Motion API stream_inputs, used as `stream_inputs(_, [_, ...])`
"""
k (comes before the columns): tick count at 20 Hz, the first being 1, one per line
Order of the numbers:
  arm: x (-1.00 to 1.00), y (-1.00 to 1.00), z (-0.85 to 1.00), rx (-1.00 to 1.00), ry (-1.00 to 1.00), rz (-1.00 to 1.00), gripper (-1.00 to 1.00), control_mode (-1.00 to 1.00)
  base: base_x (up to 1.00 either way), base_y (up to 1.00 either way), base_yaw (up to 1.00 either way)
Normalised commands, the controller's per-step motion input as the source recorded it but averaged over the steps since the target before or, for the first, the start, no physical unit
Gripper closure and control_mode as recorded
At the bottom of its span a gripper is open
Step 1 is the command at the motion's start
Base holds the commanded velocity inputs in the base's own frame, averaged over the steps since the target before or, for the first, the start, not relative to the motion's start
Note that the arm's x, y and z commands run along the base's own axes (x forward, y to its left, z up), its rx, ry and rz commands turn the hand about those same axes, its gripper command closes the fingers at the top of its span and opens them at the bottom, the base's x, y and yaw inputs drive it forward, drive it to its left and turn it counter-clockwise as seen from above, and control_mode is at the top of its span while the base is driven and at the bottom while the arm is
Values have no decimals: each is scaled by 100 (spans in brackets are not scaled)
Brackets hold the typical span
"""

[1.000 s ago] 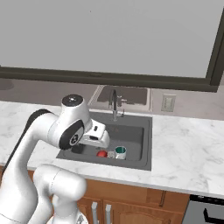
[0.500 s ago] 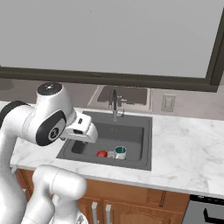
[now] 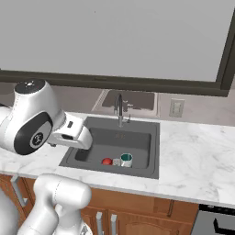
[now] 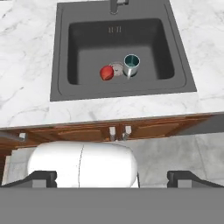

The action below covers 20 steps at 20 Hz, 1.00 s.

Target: Pick the teapot and mug and place them in the sink. Then turn on the water.

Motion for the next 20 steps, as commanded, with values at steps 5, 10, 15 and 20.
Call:
stream_inputs(5, [-26, 0, 7, 0, 0, 0, -100, 100, -55, -19, 0])
stream_inputs(10, [0, 0, 0, 0, 0, 0, -100, 100, -100, -74, -24])
stream_inputs(15, [0, 0, 0, 0, 0, 0, -100, 100, -46, -70, -47])
stream_inputs(20, [0, 0, 0, 0, 0, 0, -100, 100, -2, -64, -59])
